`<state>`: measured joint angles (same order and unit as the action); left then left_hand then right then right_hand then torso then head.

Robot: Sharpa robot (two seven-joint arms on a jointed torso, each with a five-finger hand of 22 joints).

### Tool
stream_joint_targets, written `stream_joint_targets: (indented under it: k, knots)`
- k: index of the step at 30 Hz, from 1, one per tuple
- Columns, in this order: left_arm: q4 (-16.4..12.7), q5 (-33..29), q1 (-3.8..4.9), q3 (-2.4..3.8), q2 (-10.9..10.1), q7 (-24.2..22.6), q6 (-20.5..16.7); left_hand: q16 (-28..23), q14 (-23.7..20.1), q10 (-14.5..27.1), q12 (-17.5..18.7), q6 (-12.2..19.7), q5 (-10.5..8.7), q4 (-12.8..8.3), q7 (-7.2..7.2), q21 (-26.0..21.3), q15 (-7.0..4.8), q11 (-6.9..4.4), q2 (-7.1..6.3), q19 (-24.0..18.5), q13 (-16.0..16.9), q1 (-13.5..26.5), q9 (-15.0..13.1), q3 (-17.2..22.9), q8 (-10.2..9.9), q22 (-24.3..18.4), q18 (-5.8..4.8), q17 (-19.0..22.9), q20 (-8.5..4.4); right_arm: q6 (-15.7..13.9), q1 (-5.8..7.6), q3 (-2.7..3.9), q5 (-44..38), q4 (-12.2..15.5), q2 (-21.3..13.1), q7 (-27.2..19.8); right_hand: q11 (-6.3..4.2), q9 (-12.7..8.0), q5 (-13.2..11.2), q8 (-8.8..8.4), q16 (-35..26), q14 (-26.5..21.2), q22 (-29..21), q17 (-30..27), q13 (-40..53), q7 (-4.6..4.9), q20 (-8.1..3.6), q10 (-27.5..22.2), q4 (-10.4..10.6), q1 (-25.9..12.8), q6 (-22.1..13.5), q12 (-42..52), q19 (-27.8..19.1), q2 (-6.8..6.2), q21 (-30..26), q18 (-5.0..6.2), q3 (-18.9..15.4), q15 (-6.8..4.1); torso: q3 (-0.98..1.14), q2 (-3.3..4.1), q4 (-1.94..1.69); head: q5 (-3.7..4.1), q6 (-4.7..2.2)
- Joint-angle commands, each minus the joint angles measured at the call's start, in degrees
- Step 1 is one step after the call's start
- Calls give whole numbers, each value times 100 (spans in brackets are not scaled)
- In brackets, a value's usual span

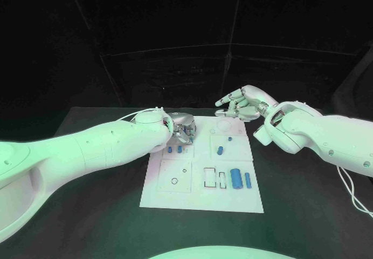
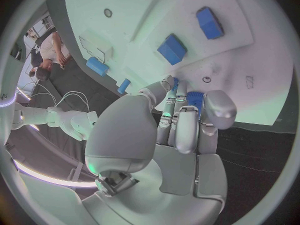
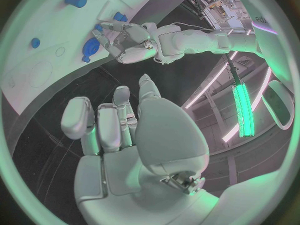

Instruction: Assemble the parts on the task board

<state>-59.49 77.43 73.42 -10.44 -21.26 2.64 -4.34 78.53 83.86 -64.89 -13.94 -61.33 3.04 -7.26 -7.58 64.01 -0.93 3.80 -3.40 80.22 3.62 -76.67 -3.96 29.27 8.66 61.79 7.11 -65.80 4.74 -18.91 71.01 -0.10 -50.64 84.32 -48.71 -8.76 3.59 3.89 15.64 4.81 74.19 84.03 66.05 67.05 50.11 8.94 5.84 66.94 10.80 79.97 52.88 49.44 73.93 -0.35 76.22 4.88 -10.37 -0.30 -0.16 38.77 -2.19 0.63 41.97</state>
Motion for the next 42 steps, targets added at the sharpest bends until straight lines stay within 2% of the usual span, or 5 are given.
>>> stream_joint_targets:
  k: [1, 9, 16, 31, 42]
  knots:
    - [-155, -145, 17, 72, -121, -179, -377, 34, 136, -3, 50, 35, -18, 6, -23, 24, 19, 30, -60, 24, 5, 53, 5, 53, -34, 13, -91, 13, 19, -2, 11, 3, 17, 6, -9, -55, 13, 5, 0, 39, -26, 117, -6, 7, 2, -15, -7, -16, -3, 15, -11, 13, -33, 34, -20, 53, -26, -31, 3, -9, -5, -10, -21]
    - [-637, -415, 35, 383, -560, -324, -634, 38, 139, -29, 88, 19, -17, -11, -28, 37, 23, 34, -85, 27, 9, 68, 3, 84, -53, 29, -92, 13, 26, -5, 11, 3, 17, -3, -29, -61, 13, 5, 0, 39, -26, 117, -6, 7, 2, -15, -7, -16, -3, 15, -11, 13, -33, 34, -20, 53, -26, -31, -2, -20, -27, -29, -43]
    - [-760, -530, 38, 465, -876, -323, -579, 43, 142, -66, 131, -6, -18, -16, -30, 51, 26, 37, -120, 30, 14, 109, 0, 101, -73, 47, -93, 16, 31, 0, 10, 3, 17, -10, -37, -56, 12, 7, -7, 43, -30, 118, -3, 5, -6, -16, -8, -16, -2, 19, -6, 9, -29, 49, -20, 52, -27, -32, 1, -34, -39, -36, -81]
    - [-617, -563, 4, 233, -984, -180, -27, 24, 130, -107, 199, -31, -20, 10, -19, 26, 27, 31, -164, 14, 17, 195, -2, 94, -108, 27, -85, 74, 36, -2, 10, 3, 17, -4, -14, -45, 11, 7, -10, 45, -31, 118, -9, 5, -15, -17, -8, -20, -5, 24, -5, 2, -32, 52, -24, 53, -28, -32, -5, -16, -30, -47, -64]
    - [-500, -563, -18, 181, -908, -115, 87, 15, 123, -119, 211, -35, -20, -1, -16, 9, 24, 27, -173, 4, 18, 189, -2, 100, -116, 10, -80, 94, 36, -7, 10, 3, 17, -6, -5, -46, 11, 7, -10, 45, -31, 118, -9, 5, -15, -17, -8, -20, -5, 24, -5, 2, -32, 52, -24, 53, -28, -32, -1, -22, -27, -59, -31]
